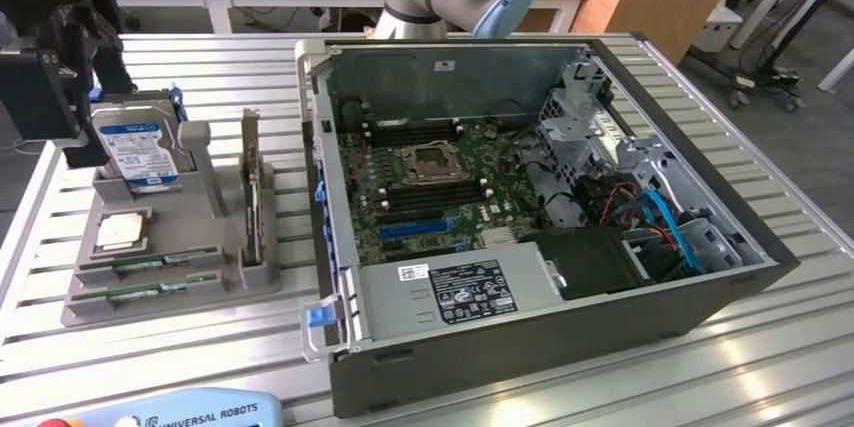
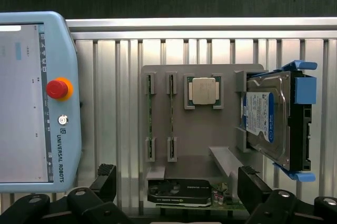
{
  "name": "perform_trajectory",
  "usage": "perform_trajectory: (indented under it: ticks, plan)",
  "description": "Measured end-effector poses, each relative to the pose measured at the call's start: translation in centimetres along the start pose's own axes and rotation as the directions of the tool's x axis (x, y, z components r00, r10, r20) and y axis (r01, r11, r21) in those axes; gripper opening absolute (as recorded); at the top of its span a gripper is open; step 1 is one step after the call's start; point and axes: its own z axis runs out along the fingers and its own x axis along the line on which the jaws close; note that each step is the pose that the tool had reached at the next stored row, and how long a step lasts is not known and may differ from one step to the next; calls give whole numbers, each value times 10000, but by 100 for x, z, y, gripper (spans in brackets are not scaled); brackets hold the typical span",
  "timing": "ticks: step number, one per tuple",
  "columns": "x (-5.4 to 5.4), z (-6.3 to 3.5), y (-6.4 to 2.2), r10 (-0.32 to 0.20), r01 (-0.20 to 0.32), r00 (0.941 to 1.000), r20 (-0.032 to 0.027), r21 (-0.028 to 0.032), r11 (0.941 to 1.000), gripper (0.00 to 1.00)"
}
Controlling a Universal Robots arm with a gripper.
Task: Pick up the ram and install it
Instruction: 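Pick up the ram and move it above insertion slot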
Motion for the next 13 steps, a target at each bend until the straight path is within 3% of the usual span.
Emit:
perform_trajectory:
  ticks: [9,10,12,13]
  plan:
    - [0,0,0,0,0,10000,0,0,10000,99]
    - [0,0,0,0,0,10000,0,0,10000,98]
    - [0,0,0,0,0,10000,0,0,10000,85]
    - [0,0,0,0,0,10000,0,0,10000,85]
